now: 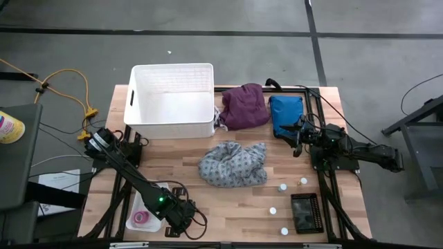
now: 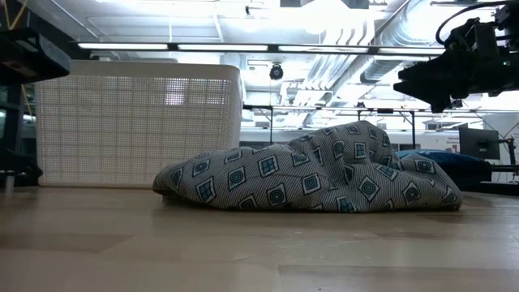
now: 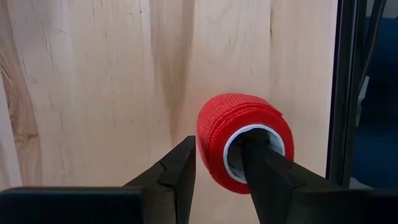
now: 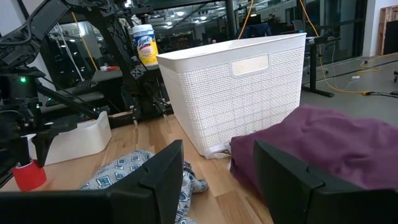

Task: Pick & place medical supplies in basket/bin
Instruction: Put the red bandage into the bottom white bin

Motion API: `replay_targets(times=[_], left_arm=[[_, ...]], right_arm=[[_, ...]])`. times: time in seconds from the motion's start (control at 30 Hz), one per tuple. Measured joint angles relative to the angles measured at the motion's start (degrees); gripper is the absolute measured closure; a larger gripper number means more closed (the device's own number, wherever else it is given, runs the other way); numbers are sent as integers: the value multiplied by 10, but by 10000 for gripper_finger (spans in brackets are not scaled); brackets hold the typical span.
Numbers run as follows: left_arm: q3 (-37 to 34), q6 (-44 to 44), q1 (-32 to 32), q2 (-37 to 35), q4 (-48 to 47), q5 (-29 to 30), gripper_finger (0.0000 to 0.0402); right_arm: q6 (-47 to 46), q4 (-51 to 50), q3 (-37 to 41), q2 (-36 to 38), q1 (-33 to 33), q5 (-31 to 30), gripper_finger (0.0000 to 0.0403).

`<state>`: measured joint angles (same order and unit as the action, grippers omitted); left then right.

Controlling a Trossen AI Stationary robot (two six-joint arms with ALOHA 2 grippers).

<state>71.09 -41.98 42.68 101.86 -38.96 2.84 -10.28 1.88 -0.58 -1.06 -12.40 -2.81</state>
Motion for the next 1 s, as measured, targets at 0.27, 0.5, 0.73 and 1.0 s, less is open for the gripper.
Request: replay_targets(times=[0.27, 0.5, 0.73, 1.0], left_arm=[[0, 0, 0, 0, 0, 0, 337], [0, 0, 0, 0, 0, 0, 374], [0, 0, 0, 0, 0, -3, 378], [0, 0, -22, -58, -34, -20, 379]], right_arm=[[0, 0, 0, 0, 0, 0, 221], [0, 0, 0, 0, 0, 0, 221], [0, 0, 0, 0, 0, 0, 221], [0, 0, 0, 0, 0, 0, 221]])
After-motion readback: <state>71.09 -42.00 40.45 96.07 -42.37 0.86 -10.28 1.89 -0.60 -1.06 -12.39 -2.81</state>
